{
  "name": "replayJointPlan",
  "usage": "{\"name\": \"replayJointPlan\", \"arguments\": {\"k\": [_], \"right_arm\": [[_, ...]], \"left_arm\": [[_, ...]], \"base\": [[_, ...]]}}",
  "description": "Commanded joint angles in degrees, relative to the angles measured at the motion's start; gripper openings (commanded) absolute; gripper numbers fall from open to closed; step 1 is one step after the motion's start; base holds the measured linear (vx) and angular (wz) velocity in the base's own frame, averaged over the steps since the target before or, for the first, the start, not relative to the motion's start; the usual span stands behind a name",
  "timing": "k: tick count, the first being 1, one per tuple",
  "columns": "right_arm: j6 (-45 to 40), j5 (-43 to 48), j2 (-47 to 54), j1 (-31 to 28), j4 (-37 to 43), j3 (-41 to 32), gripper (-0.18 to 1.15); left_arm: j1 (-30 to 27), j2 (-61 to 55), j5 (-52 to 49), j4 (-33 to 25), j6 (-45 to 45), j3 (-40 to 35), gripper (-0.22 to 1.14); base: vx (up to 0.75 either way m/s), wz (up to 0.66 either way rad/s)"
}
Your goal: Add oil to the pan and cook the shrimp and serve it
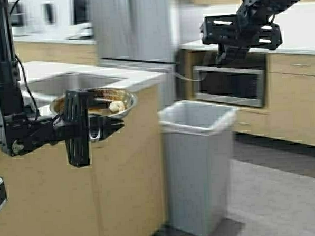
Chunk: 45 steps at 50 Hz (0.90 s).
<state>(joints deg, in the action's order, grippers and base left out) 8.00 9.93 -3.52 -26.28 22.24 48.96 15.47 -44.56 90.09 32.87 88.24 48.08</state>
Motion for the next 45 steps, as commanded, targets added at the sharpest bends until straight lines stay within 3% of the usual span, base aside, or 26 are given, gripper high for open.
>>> {"name": "replayJointPlan", "arguments": {"k": [1,45], "right_arm": [[-0.4,0.6,-1.0,-0.5,0.1,-0.4,0.07],[-0.5,0.7,-0.9,-1.1,0.1,1.1,0.07]], "left_arm": [[0.5,4.3,0.9,0.6,-2.6,1.1,0.04],[0.5,9.1,-1.0,3.1,-1.5,1.9,0.04]], "base": [[0.02,0.48],[0.0,0.41]]}}
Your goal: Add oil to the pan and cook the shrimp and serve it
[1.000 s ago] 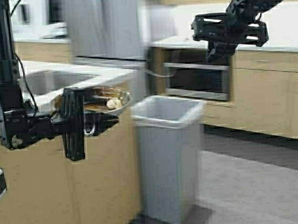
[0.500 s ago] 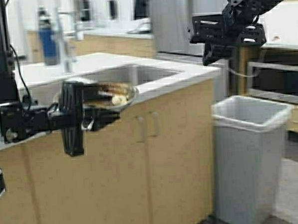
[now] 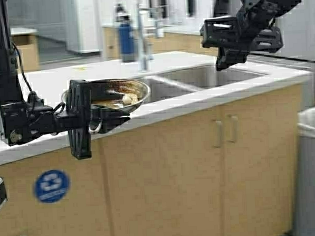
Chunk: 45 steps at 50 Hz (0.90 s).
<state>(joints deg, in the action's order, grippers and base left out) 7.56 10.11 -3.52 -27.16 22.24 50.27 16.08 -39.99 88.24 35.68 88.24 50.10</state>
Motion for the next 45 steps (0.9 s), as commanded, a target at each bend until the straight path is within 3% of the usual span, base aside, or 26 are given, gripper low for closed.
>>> {"name": "replayJointPlan", "arguments": {"k": [1,23,32,45], "right_arm": [[-0.1,0.6,-0.9,-0.2,0.1,-0.3,0.07],[-0.2,0.6,-1.2,-0.1,0.1,0.4,0.07],[-0.2,0.3,-1.2,-0.2,0.1,0.1,0.07],[-0.2,0.3,-1.2,-0.2,0.3,-0.4,0.07]], "left_arm": [[-0.1,4.8,0.8,0.3,-1.5,0.0,0.04],[-0.1,9.8,-4.6,0.2,1.0,-0.9,0.04],[-0.1,17.9,-5.2,-0.5,5.3,-0.5,0.04],[-0.1,35.5,-22.1,-1.0,10.9,-1.1,0.04]], "base": [[0.01,0.44],[0.01,0.45],[0.01,0.31],[0.01,0.19]]}}
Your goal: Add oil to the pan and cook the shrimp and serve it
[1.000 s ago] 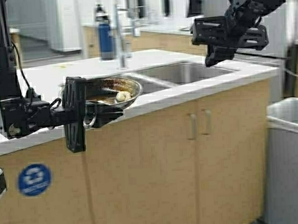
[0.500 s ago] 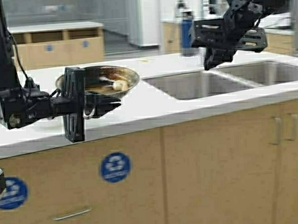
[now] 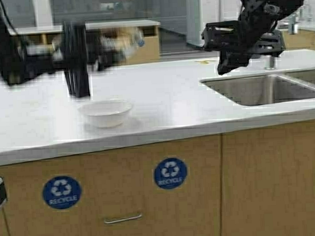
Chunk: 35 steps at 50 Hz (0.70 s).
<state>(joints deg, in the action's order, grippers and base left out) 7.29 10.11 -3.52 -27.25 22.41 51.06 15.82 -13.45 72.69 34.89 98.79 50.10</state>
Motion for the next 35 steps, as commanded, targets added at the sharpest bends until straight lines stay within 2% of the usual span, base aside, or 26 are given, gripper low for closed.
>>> {"name": "replayJointPlan", "arguments": {"k": [1,12,35], "right_arm": [[0.1,0.3,-1.2,0.0,0.1,-1.2,0.07],[0.0,0.2,-1.2,-0.1,0.2,-1.3,0.07],[-0.7,-0.4,-1.8,0.0,1.5,-1.3,0.07]], "left_arm": [[0.2,9.8,-7.7,-0.2,0.5,-1.1,0.04],[0.2,14.2,-12.0,-0.4,0.9,0.5,0.04],[0.0,10.6,-12.9,0.3,0.1,2.1,0.04]], "base": [[0.01,0.16],[0.0,0.13],[0.02,0.11]]}}
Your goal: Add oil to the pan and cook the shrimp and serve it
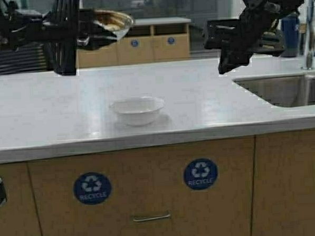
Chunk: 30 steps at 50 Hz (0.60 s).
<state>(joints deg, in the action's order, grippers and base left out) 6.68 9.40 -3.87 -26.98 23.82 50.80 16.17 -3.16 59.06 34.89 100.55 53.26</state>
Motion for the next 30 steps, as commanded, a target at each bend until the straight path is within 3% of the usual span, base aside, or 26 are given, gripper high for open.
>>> {"name": "replayJointPlan", "arguments": {"k": [1,15,30], "right_arm": [[-0.2,0.3,-1.6,-0.3,0.1,-1.1,0.07],[-0.4,0.3,-2.4,-0.3,0.5,0.1,0.07],[-0.4,0.3,-2.5,-0.3,1.1,0.5,0.07]], "left_arm": [[-0.4,0.3,0.7,0.3,-1.7,-1.2,0.04],[-0.4,-1.0,-0.3,1.2,-1.8,-2.0,0.04],[-0.4,-1.3,-2.7,6.2,-1.9,-3.7,0.04]], "base": [[0.04,0.23],[0.03,0.23],[0.01,0.07]]}}
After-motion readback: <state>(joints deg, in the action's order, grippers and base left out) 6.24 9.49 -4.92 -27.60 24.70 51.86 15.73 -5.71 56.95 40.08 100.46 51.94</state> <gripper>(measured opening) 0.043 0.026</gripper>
